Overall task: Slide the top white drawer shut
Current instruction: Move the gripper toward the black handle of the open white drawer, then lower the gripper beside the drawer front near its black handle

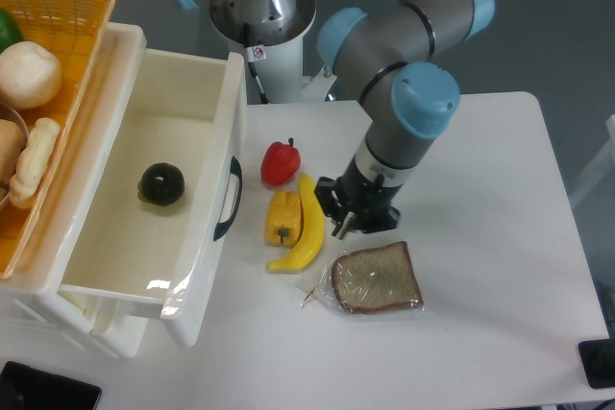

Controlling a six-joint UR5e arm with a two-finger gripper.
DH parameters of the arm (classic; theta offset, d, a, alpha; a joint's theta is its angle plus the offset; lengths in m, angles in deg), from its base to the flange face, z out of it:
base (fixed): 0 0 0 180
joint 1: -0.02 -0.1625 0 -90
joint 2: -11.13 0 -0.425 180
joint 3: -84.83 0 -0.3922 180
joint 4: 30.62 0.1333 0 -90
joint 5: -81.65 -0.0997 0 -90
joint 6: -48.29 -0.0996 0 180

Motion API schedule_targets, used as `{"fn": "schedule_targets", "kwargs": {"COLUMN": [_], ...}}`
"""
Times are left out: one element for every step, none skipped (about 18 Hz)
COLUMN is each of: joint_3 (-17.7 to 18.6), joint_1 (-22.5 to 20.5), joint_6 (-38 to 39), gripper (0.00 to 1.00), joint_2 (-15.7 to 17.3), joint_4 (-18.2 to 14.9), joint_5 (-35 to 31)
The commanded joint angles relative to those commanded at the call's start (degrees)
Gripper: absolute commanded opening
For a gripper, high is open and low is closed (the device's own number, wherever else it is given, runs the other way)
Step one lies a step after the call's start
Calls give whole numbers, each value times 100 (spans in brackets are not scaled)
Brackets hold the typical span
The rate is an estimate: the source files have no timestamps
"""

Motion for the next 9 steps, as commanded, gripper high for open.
{"fn": "schedule_targets", "kwargs": {"joint_3": [0, 0, 0, 0, 0, 0, 0, 0, 0], "joint_1": [0, 9, 9, 61, 105, 132, 158, 167, 167], "joint_6": [0, 0, 0, 0, 0, 0, 0, 0, 9], "gripper": [0, 0, 0, 0, 0, 0, 0, 0, 0], "joint_2": [44, 71, 80, 80, 71, 71, 71, 71, 71], "joint_4": [-62, -141, -263, -360, -379, -422, -484, -528, -563], "joint_5": [132, 229, 291, 317, 318, 326, 370, 431, 519]}}
